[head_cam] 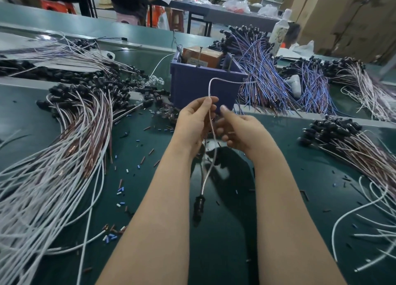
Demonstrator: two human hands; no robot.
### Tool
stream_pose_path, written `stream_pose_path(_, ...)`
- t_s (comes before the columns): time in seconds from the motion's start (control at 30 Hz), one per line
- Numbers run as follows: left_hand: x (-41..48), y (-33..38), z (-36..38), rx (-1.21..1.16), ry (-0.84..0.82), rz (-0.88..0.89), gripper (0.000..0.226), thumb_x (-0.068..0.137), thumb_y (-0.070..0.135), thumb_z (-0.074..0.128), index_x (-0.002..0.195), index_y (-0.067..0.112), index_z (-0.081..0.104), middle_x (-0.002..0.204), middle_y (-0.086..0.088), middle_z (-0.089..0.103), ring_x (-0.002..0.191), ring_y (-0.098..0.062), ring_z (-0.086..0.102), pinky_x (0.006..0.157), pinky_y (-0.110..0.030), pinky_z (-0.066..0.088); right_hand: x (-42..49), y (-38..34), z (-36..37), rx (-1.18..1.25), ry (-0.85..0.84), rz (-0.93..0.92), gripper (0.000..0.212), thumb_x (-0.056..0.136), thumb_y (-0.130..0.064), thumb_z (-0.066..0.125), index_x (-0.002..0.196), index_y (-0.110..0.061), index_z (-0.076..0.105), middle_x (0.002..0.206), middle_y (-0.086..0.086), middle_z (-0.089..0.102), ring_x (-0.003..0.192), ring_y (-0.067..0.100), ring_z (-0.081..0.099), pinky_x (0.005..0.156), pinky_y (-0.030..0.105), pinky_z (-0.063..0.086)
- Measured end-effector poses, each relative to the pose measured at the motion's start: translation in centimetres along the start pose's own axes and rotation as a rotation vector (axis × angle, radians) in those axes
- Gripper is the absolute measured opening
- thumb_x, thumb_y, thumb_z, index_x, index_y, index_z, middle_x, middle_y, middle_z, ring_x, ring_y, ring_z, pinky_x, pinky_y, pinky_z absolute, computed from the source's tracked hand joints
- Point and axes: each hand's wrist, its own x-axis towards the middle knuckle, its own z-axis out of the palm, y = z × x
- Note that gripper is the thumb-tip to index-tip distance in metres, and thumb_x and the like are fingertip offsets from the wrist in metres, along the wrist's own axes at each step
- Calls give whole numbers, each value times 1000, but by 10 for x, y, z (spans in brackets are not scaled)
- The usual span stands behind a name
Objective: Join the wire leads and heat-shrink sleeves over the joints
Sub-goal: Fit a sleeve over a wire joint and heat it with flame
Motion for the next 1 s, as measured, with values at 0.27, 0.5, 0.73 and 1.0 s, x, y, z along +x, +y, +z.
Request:
stream_pose_path(0.27,-5,-7,9,520,-165,99,12,93,11,58,98,6,67,81,-5,66,76,-11,61,80,-25,50,9,0,4,307,299,-253,13,95,-17,56,84,-14,63,73,0,63,66,12,58,63,24,52)
stream_pose_path(0.5,1,-8,2,674,-95,84,12,91,21,62,95,13,70,71,9,62,60,2,51,62,-15,40,9,-3,-6,597,439,-294,20,98,-14,51,83,-19,63,55,-8,54,51,2,49,50,14,39)
stream_pose_path(0.73,6,-4,-2,474,102,111,9,92,15,59,91,8,65,56,10,53,50,-1,45,52,-16,38,0,-8,-4,348,107,-240,10,96,-12,53,102,-12,61,62,-2,54,47,6,44,46,15,36)
stream_pose_path(1.0,5,5,-3,-43,151,-129,17,97,5,47,81,7,54,71,-7,70,32,-1,32,35,-11,28,-3,-7,1,-454,-59,-185,20,94,-19,57,74,-23,61,59,-3,54,49,9,44,51,20,39)
